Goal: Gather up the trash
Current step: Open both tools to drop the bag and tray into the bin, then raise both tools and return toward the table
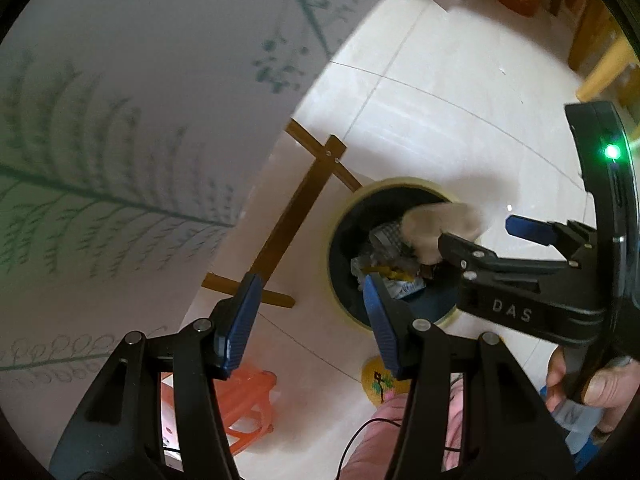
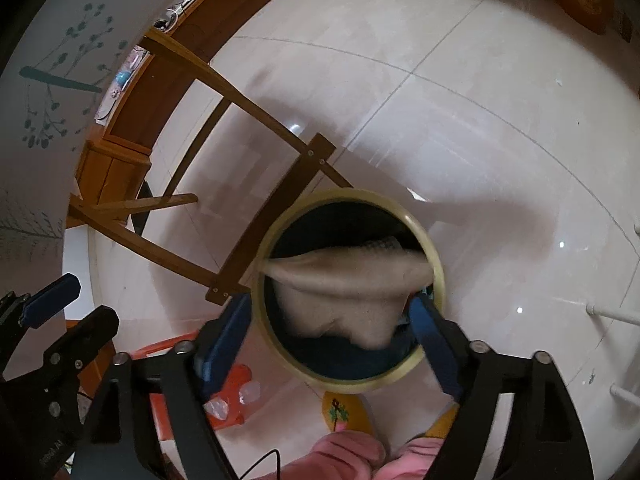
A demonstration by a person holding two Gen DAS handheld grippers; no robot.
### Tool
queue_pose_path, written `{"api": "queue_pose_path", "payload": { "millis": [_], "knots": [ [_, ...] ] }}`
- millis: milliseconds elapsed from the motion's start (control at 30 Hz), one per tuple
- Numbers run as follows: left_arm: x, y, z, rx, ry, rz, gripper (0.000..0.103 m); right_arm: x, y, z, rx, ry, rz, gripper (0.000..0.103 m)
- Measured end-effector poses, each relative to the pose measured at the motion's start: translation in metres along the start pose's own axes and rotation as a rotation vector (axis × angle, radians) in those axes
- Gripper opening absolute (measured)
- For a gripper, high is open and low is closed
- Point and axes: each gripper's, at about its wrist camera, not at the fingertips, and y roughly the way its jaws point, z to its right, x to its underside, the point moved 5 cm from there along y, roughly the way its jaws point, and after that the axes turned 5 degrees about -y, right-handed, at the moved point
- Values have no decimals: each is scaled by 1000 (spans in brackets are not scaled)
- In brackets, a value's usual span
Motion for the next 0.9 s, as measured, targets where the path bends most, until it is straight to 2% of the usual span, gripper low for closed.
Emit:
{"api": "queue_pose_path", "payload": {
  "millis": [200, 367, 600, 900],
  "knots": [
    [-2, -20, -8, 19, -48, 16, 50, -6, -20, -11, -1, 6, 24, 89],
    [4, -50, -15, 47, -84, -7, 50, -8, -59, -21, -4, 26, 44, 89],
    [8, -113, -26, 63, -104, -13, 50, -9, -131, -42, 0, 30, 45, 89],
    [2, -208, -57, 101, -200, -24, 50, -16, -248, -84, 7, -42, 62, 89]
  ]
}}
